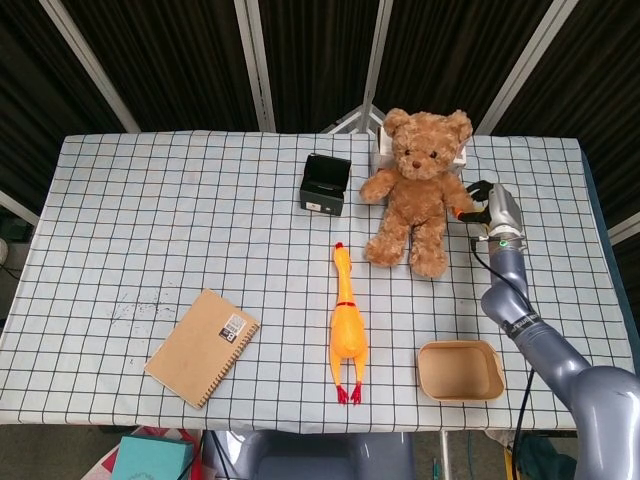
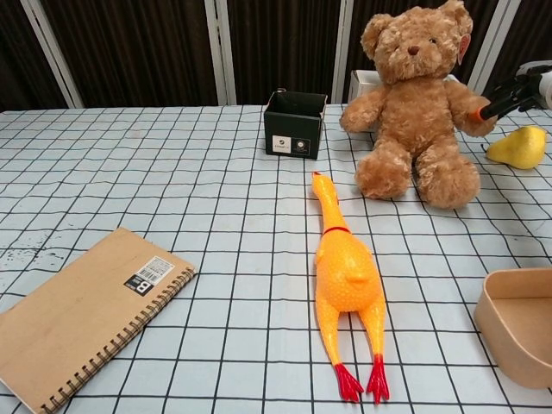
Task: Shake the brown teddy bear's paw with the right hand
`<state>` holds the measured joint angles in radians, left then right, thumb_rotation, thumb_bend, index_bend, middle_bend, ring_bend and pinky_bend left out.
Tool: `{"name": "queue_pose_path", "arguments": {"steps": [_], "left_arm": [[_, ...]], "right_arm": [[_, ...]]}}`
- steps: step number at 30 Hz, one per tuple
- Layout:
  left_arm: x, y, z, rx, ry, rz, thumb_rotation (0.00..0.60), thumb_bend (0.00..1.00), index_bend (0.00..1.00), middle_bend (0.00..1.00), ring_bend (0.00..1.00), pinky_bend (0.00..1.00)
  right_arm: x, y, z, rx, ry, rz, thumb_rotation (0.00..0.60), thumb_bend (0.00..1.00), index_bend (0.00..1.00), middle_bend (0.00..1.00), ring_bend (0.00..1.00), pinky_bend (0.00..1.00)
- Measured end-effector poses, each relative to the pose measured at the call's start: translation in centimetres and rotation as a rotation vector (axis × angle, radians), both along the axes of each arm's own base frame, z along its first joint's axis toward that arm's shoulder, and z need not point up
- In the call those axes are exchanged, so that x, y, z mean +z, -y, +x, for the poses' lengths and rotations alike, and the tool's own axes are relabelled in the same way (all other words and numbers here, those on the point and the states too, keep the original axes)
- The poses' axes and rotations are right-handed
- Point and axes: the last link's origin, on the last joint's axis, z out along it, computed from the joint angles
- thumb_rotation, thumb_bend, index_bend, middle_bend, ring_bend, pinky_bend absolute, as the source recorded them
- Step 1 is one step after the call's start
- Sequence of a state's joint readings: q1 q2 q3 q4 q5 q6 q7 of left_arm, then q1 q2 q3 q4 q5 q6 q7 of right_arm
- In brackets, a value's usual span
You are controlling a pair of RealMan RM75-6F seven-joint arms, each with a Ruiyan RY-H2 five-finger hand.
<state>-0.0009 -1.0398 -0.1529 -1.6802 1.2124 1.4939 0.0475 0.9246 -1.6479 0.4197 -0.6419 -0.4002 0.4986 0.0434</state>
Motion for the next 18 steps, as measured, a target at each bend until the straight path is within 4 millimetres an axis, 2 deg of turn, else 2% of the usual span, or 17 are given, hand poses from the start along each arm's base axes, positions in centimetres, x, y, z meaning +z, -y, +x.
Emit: {"name": "queue_pose_path", "arguments": {"steps": [7,13,16,18], "left_arm": [[-0.2,-0.2,0.0,0.009,-0.01,-0.004,0.6,0.27,0.23,0.0,0.0,0.13],[-0.4,-0.3,0.0,0.014,-0.014,-0.004,0.6,0.27,0.23,0.0,0.0,0.14],[-0.4,-0.3,-0.1,0.02,-0.017,-0.003,0.6,0.27,0.23,0.0,0.0,0.14],[-0.4,-0.3,0.0,0.021,-0.017,-0.004,0.6,0.27,0.23,0.0,0.0,0.13]], "right_arm": [[-0.7,0.2,-0.3,-0.007,0.004,0.01,0.6,0.34,0.49,0.54,0.35,0.0],[-0.2,0.8,0.2,0.011,0.012,-0.017,0.6,0.41,0.5,0.55,0.36,0.0],[0.0,1.1,0.6,0.037,-0.031,-0.014,0.6,0.42,0.51,0.55,0.36,0.0],[0.2,0.8,0.0,0.044,-0.084,0.002,0.6,0.42,0.51,0.55,0.36,0.0]]}}
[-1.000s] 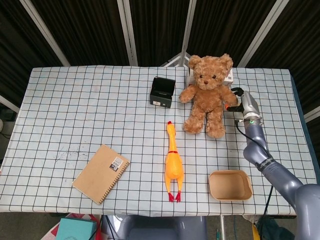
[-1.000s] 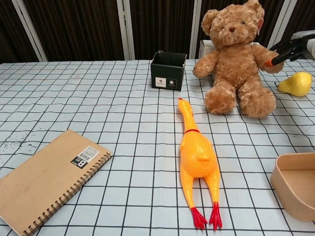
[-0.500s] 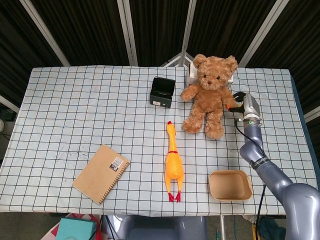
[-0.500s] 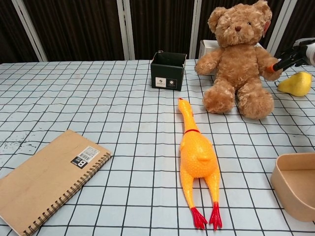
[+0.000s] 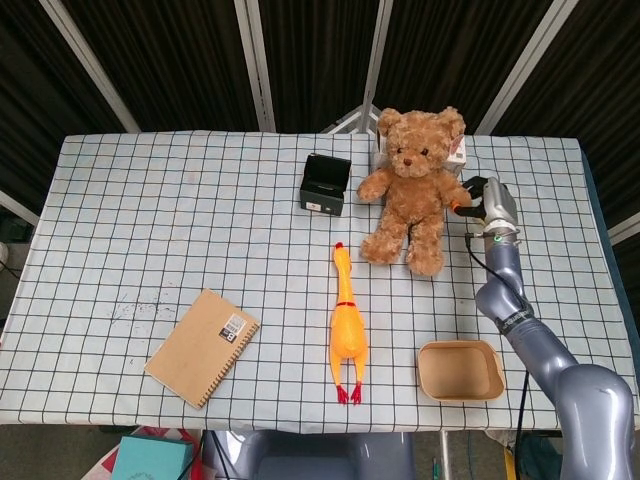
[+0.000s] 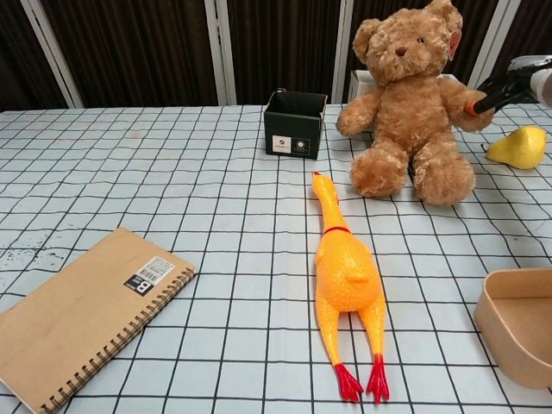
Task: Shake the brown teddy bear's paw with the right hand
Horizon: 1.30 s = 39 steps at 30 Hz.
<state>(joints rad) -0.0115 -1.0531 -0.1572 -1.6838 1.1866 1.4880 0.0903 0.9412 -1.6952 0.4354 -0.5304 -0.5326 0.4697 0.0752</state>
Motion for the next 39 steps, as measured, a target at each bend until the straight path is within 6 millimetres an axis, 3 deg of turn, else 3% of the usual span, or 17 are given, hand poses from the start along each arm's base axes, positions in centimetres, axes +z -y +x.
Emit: {"name": "queue_pose_path", "arguments": {"steps": [18,39], "left_arm": [[-0.13,0.2,0.24,-0.015,-0.001,-0.01,0.6,0.27,0.23,0.0,0.0,0.14],[0.03,0.27,0.16,-0.017,0.002,-0.007,0.6,0.27,0.23,0.0,0.0,0.14]], "right_arm": [[-0.43,-0.57,-0.99,0.023,0.01,-0.041,0.6,0.42,0.51,0.55,0.36,0.0],[-0.44,-0.44,-0.28,0.044,-0.021,-0.039,0.6,0.42,0.51,0.55,0.36,0.0]]}}
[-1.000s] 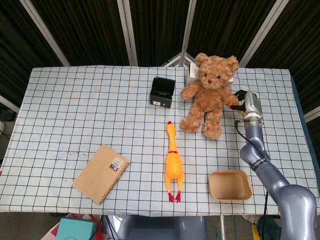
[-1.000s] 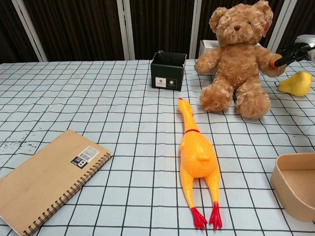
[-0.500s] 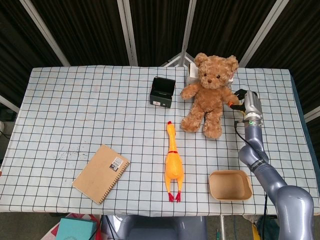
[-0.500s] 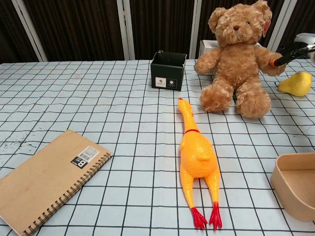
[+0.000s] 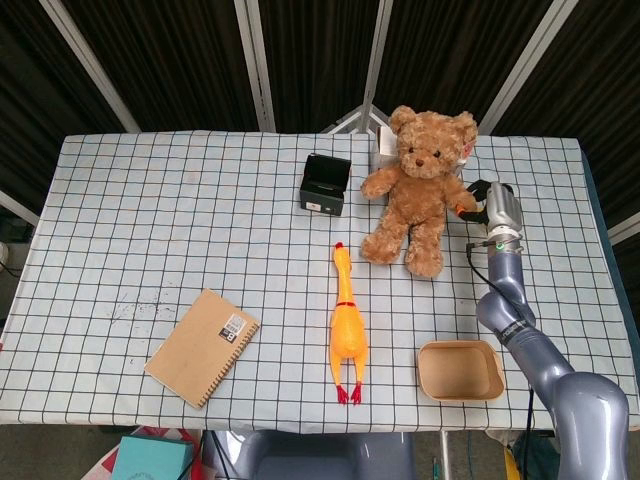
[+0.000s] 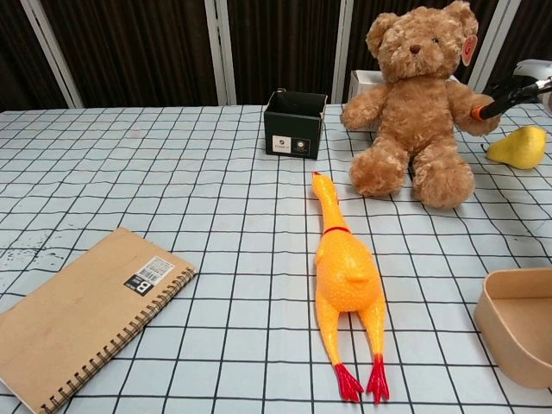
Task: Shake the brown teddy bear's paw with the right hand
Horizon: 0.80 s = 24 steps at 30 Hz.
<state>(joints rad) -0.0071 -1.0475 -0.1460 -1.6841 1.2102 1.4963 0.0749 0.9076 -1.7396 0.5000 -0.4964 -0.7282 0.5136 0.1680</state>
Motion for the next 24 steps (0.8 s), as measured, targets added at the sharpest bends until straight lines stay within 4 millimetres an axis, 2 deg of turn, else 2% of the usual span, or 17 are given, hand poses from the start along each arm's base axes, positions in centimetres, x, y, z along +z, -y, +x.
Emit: {"name": "queue_pose_path", "arguments": {"steps": [3,10,19,21,24], "left_arm": [[-0.07,-0.03,0.03,0.0,-0.001,-0.003,0.6,0.27,0.23,0.0,0.0,0.14],[-0.03,0.08,0.07,-0.002,0.0,0.001,0.6,0.27,0.23,0.0,0.0,0.13],[-0.16,-0.02,0.07,-0.002,-0.003,-0.006,0.6,0.27,0.23,0.0,0.0,0.14],[-0.2,-0.01,0.1,-0.003,-0.004,-0.008,0.6,0.27,0.23,0.0,0.0,0.14],[-0.17,0.05,0.1,-0.003,-0.004,-0.006,0.6,0.27,0.23,0.0,0.0,0.13]], "right_arm": [[0.15,0.12,0.45,0.014,-0.006,-0.004,0.6,0.42,0.51,0.55,0.36,0.0],[-0.14,-0.29,-0.12,-0.003,-0.011,0.009,0.6,0.42,0.51,0.55,0.36,0.0],[0.5,-0.07,0.18,0.006,-0.019,-0.005,0.6,0.42,0.51,0.55,0.36,0.0],[0.33,-0.2,0.03,0.003,-0.019,0.006,0.6,0.42,0.45,0.52,0.34,0.0],[0.0,-0.41,-0.13,0.003,-0.02,0.035,0.6,0.36,0.24,0.36,0.23,0.0]]}}
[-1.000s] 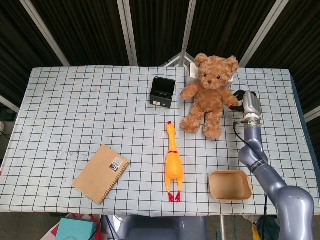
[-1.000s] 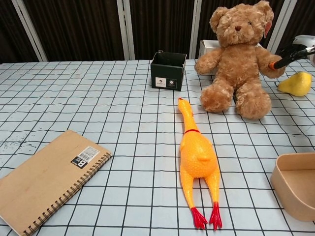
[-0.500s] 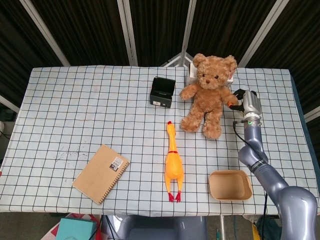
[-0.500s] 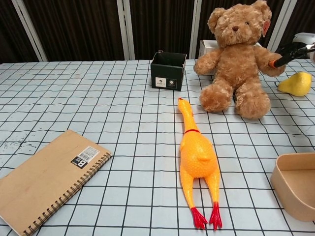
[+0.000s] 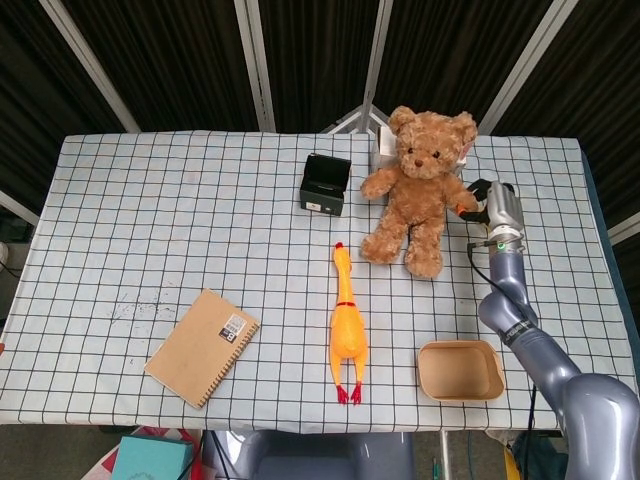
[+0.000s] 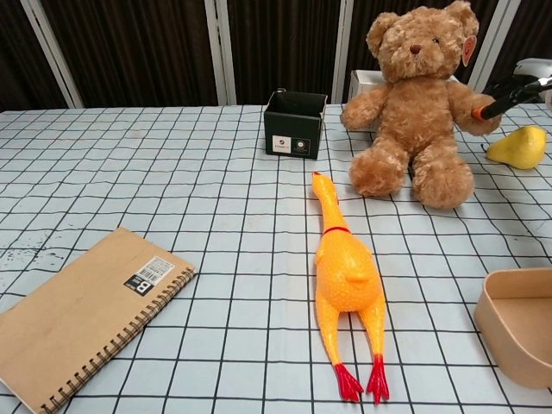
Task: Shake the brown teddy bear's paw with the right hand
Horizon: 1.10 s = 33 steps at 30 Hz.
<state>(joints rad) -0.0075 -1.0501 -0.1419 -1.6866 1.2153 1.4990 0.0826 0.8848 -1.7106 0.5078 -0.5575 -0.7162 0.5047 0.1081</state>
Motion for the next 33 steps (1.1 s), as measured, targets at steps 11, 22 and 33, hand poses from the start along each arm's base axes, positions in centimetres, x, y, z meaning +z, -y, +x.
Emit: {"name": "queue_pose_path", "arguments": {"steps": [11,22,33], "left_arm": [[0.0,0.0,0.0,-0.002,0.003,-0.004,0.6,0.27,0.23,0.0,0.0,0.13],[0.0,0.1,0.0,-0.005,0.007,-0.009,0.6,0.27,0.23,0.0,0.0,0.14],[-0.4,0.2,0.4,-0.023,-0.001,-0.026,0.6,0.27,0.23,0.0,0.0,0.13]], "right_arm": [[0.6,-1.1,0.5,0.071,-0.01,0.104,0.6,0.18,0.0,0.13,0.09,0.0],[3.7,-5.0,-0.6,0.149,-0.014,0.075,0.6,0.18,0.0,0.14,0.09,0.0],[4.6,-15.5,-3.5,0.279,-0.184,0.028,0.6,0.18,0.04,0.14,0.1,0.0]]}}
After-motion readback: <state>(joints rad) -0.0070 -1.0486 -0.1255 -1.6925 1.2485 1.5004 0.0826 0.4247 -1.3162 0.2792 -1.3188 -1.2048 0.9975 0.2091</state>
